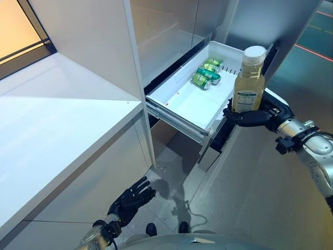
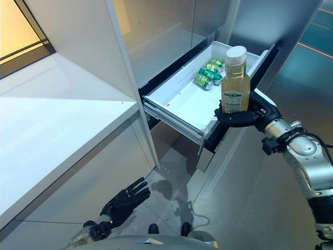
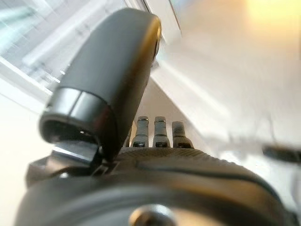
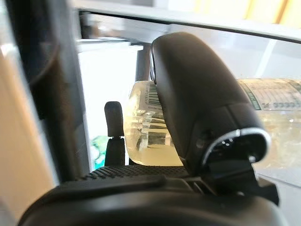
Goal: Put drinks into fridge and close the fridge
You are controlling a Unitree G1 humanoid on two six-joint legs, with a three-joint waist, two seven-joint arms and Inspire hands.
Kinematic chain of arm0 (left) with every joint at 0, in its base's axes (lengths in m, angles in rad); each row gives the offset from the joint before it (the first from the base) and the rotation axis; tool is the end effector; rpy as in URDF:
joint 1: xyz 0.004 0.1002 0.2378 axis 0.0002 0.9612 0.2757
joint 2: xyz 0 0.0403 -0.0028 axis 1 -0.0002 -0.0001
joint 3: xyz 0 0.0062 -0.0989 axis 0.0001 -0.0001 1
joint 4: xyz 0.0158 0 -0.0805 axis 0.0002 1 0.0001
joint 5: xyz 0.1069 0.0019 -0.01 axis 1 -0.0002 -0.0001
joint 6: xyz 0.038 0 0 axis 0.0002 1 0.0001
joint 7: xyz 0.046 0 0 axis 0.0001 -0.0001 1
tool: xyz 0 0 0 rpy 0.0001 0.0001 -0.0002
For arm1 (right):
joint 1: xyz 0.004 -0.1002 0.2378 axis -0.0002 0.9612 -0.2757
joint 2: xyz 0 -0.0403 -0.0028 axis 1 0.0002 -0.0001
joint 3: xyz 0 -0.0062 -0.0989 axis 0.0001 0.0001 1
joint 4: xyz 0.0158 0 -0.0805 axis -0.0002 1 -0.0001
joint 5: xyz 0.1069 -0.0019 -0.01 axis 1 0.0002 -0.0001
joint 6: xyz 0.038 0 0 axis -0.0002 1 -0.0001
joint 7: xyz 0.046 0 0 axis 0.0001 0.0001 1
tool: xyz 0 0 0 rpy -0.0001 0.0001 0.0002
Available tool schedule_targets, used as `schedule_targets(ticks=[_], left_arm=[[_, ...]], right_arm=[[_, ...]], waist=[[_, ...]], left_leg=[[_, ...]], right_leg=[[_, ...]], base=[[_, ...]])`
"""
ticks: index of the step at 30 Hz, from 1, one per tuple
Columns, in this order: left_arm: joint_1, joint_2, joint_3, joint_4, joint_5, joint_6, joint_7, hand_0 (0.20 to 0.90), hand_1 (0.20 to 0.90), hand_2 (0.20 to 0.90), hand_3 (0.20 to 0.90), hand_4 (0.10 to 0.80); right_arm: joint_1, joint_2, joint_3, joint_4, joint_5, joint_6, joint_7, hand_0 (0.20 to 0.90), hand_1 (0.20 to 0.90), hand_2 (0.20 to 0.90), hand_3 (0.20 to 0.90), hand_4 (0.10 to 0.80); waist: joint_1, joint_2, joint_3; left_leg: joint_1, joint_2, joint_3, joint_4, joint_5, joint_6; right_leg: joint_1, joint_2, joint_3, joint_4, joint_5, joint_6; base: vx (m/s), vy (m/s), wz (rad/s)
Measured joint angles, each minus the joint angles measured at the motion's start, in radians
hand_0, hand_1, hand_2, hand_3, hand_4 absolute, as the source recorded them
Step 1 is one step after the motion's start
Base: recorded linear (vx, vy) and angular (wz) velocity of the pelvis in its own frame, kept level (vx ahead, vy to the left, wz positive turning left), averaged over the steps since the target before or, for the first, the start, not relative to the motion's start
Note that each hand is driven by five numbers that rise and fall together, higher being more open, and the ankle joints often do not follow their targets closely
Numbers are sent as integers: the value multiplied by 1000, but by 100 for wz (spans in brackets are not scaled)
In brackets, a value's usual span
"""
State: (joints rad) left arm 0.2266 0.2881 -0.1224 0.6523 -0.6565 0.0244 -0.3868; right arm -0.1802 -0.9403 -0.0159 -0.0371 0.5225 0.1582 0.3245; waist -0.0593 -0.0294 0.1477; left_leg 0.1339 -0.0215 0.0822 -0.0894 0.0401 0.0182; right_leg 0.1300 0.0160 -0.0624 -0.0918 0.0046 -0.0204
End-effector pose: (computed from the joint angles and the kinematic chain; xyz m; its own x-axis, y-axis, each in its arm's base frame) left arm 0.0884 0.2228 -0.0866 0.7098 -0.2391 -0.6626 -0.1117 0.8905 -0.4410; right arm 0.2356 -0.2865 0.1682 0.9523 0.2974 -0.0692 -0.2993 0.8645 -0.4039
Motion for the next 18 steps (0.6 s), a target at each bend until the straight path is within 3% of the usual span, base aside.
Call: schedule_targets(ticks=[8, 18], left_arm=[[6, -8, 8, 159, 155, -63, 119, 900, 900, 900, 900, 800], [-32, 83, 25, 210, 253, -76, 245, 900, 900, 900, 900, 800]], right_arm=[[-213, -27, 167, 152, -55, 19, 36, 300, 300, 300, 200, 100], [-551, -25, 448, 376, -122, 22, 25, 300, 300, 300, 200, 100]], waist=[[44, -34, 10], [172, -105, 36]], left_leg=[[-8, 2, -6, 1, 0, -1], [-112, 2, -56, 1, 20, -9]], right_leg=[[-4, 3, -5, 0, 1, -1], [-92, 7, -39, 0, 8, -3]], base=[[78, -61, 2], [-28, -74, 14]])
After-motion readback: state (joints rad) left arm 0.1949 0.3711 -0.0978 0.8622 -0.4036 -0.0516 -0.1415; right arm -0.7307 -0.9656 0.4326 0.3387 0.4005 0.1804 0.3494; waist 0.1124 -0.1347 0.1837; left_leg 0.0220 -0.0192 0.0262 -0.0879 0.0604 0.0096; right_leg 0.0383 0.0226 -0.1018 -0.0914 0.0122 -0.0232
